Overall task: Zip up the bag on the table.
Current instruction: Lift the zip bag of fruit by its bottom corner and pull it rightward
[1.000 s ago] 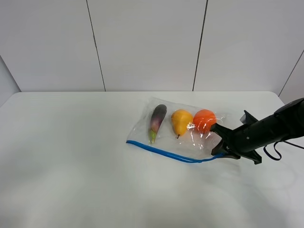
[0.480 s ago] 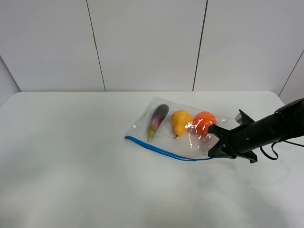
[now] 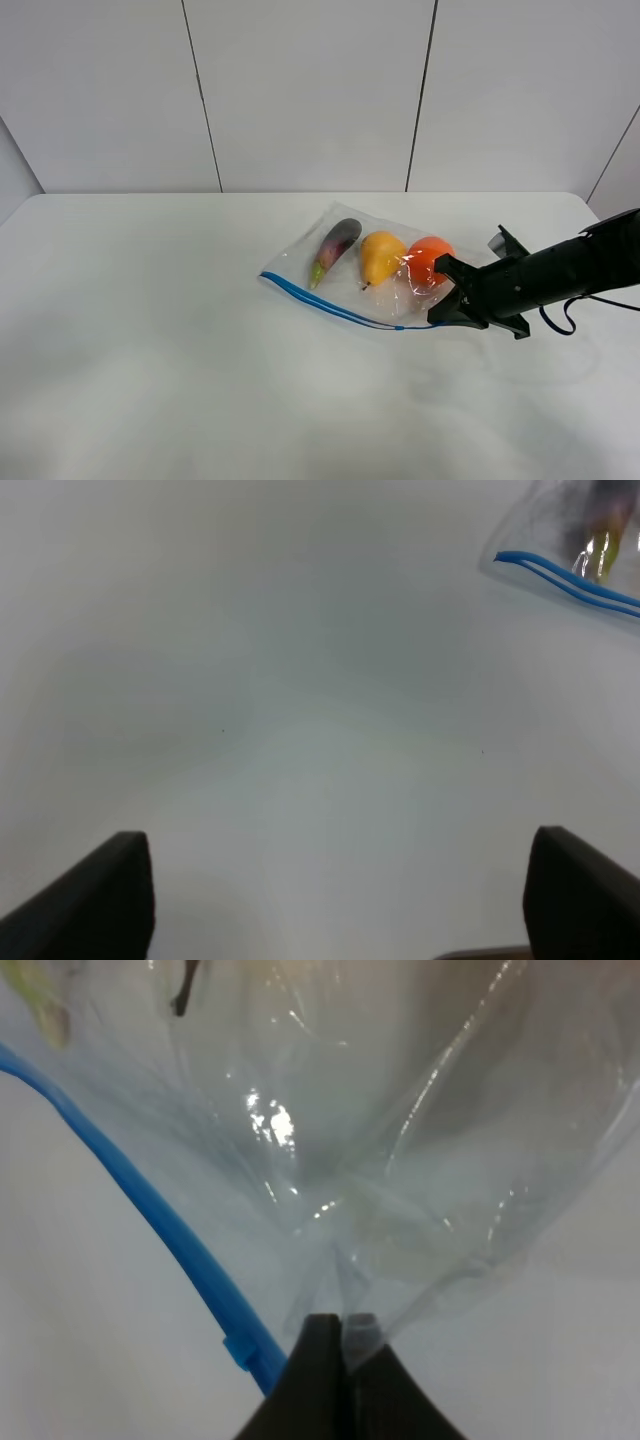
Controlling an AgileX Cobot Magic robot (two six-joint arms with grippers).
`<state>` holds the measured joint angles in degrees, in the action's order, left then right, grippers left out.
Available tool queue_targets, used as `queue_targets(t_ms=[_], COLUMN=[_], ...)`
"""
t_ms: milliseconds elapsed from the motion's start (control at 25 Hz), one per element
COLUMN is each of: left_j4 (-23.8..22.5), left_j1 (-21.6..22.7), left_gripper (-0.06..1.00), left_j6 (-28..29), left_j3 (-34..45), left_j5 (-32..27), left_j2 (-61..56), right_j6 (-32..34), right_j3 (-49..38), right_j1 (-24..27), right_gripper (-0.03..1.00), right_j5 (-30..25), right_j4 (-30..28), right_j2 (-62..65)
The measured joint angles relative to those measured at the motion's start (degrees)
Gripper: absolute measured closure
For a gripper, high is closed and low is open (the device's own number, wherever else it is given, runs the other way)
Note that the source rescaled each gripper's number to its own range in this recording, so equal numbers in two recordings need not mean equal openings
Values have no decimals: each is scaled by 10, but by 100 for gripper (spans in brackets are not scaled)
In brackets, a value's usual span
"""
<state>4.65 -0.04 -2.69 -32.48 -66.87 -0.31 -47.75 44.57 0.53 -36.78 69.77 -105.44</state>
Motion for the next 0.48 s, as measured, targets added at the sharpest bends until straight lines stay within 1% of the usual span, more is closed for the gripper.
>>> queue_targets(t_ms=[480], left_j4=[0], left_j1=[0], left_gripper=[-6], left_j6=[0], left_j3=[0], left_j5=[0], left_j2=[0], right_j6=[0], right_j3=[30], right_j1=[0], right_gripper=[97], right_j5=[-8], right_j4=[1], right_j2=[60])
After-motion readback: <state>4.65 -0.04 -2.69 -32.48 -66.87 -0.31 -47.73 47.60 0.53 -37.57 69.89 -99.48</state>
